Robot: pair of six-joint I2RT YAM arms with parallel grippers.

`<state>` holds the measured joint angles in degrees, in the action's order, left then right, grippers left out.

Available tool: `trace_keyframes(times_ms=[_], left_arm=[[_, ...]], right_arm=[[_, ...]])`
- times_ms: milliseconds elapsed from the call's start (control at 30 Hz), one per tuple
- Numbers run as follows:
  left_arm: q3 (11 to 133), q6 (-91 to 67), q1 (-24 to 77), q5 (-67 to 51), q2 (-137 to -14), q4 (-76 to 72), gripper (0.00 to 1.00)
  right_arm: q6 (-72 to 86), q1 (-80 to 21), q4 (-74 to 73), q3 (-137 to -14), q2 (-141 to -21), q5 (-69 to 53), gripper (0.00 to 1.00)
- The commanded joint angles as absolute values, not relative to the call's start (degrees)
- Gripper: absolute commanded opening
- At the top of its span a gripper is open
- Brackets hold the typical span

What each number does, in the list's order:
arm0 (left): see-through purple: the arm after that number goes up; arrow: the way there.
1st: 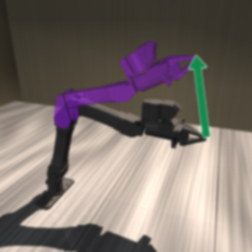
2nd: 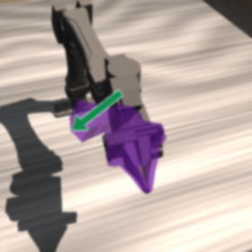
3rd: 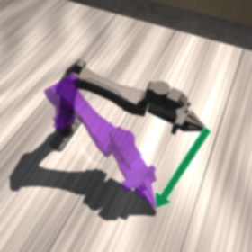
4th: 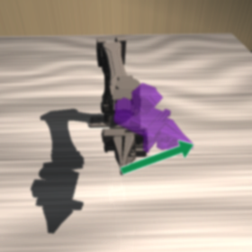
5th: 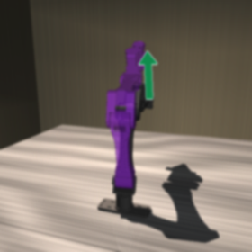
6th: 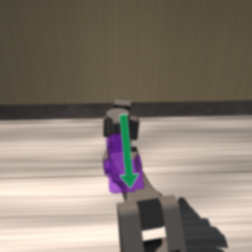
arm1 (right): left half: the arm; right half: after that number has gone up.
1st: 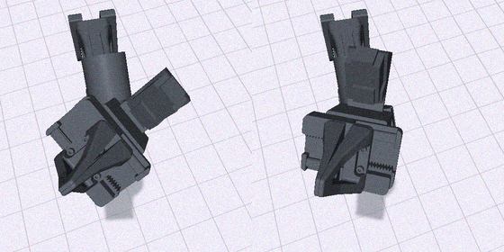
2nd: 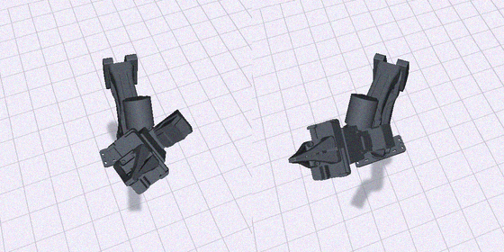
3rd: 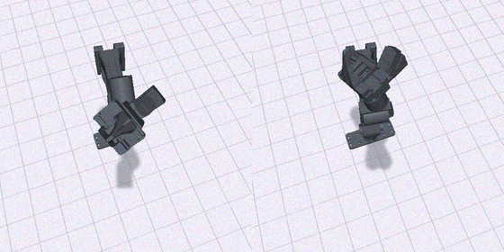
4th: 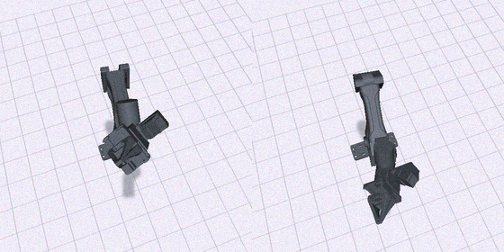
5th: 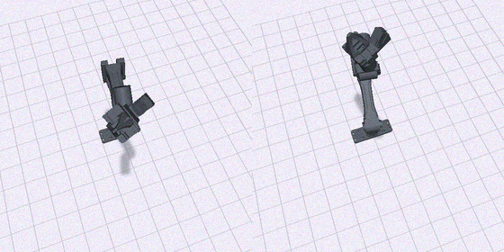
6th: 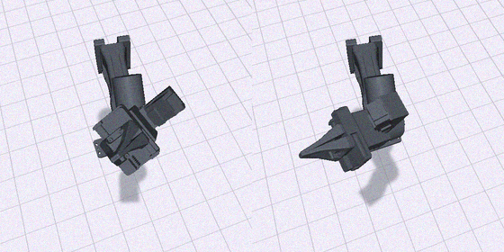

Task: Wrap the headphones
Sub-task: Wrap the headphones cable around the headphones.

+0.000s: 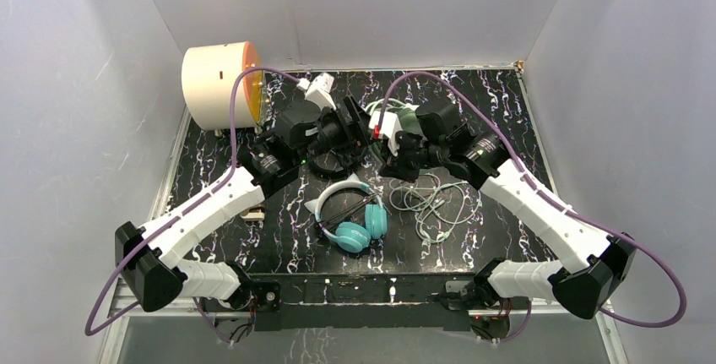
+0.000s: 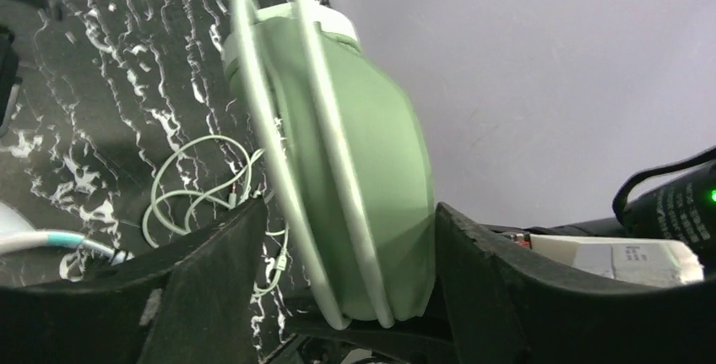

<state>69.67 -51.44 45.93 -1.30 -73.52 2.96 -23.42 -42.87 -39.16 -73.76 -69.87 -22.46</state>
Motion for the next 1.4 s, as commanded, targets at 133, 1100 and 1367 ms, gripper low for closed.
trace_keyframes(times_ms=[133, 1100, 1367], left_arm=[[69.5, -52.6, 47.6, -4.3, -75.7, -4.1, 0.49], [67.2, -67.8, 23.6, -27.6, -67.0, -18.1, 0.0], [66.7, -96.7, 17.8, -27.0, -67.9, -47.2, 0.0]], right_arm=[[-24.8, -45.6, -32.8, -77.6, -68.9, -22.1, 0.0], [-0.4, -25.2, -42.9, -91.5, -67.3, 7.0, 0.99], [7.8, 1.8, -9.6, -63.5, -59.6, -36.2, 0.99]])
